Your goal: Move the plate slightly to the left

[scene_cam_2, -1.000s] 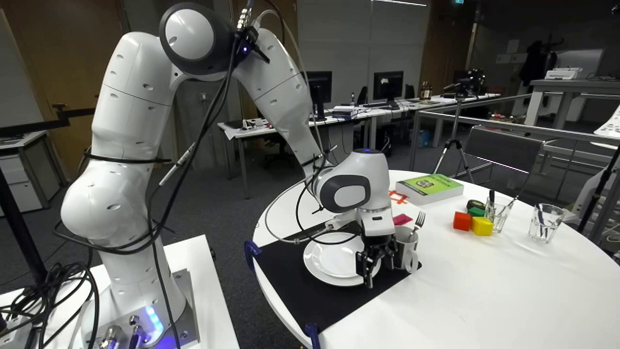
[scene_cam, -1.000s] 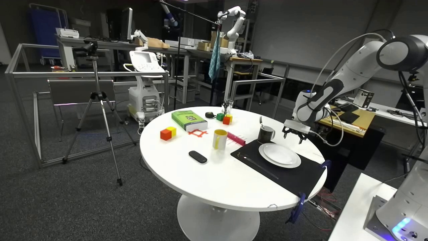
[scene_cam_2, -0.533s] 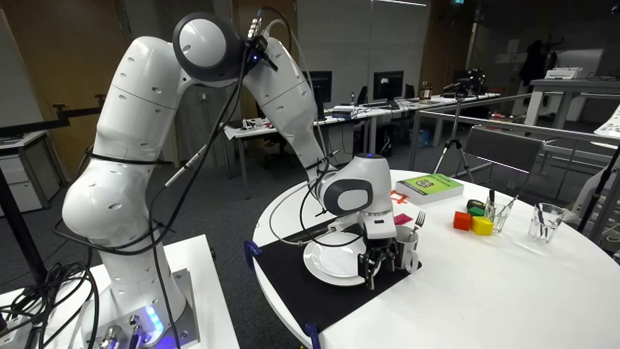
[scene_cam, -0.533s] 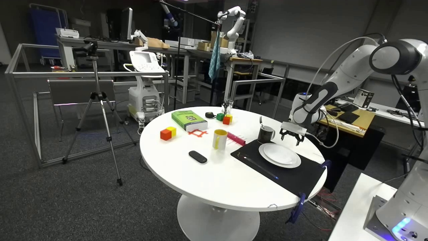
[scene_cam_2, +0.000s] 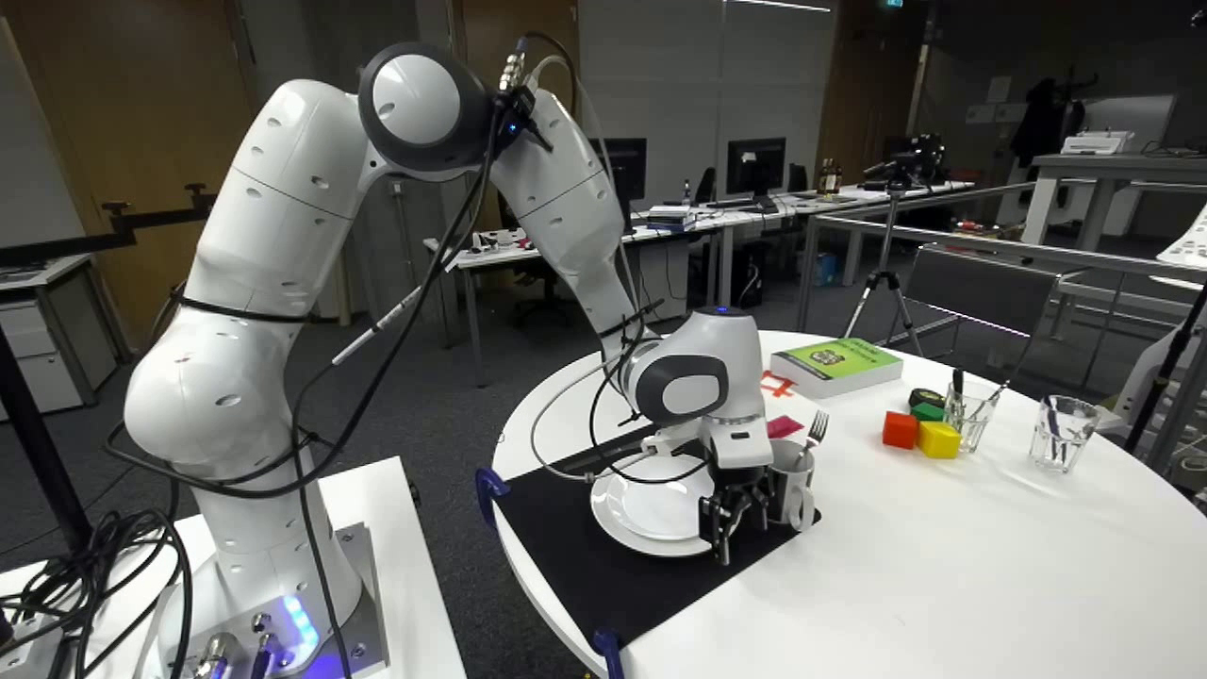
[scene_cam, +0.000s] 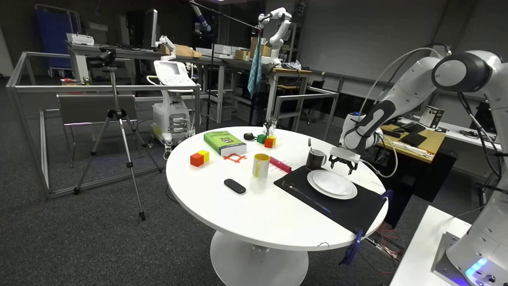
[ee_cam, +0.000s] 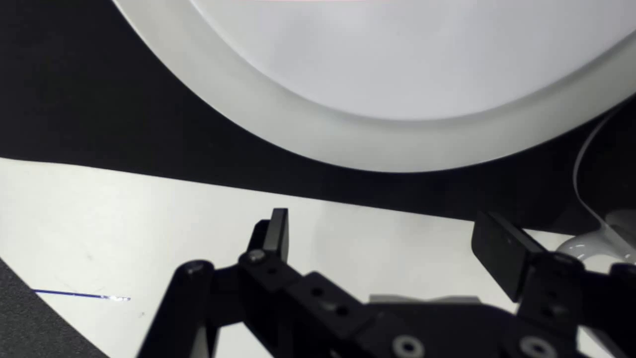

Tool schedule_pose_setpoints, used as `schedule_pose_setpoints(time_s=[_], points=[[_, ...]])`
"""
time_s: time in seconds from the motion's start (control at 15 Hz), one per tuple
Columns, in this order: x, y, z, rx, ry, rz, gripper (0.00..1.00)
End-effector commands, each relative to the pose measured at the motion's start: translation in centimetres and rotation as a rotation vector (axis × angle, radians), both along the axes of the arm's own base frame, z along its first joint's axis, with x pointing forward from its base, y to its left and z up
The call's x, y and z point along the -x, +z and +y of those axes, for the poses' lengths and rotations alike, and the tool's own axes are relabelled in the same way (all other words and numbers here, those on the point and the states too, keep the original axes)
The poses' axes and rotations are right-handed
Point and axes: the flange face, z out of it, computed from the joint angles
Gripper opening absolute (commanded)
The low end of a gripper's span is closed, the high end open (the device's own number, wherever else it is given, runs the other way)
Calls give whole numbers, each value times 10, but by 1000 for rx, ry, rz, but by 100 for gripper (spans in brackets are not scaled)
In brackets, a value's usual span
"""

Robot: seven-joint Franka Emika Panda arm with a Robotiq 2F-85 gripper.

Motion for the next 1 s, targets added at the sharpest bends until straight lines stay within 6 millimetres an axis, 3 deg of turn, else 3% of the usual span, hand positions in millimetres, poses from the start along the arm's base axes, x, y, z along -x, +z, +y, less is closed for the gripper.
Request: schedule_pose_setpoints(time_s=[0.0,0.93], points=[[-7,-3,2,-3,-14,-7,100],[-14,-15,9,-54,-49,25,100]])
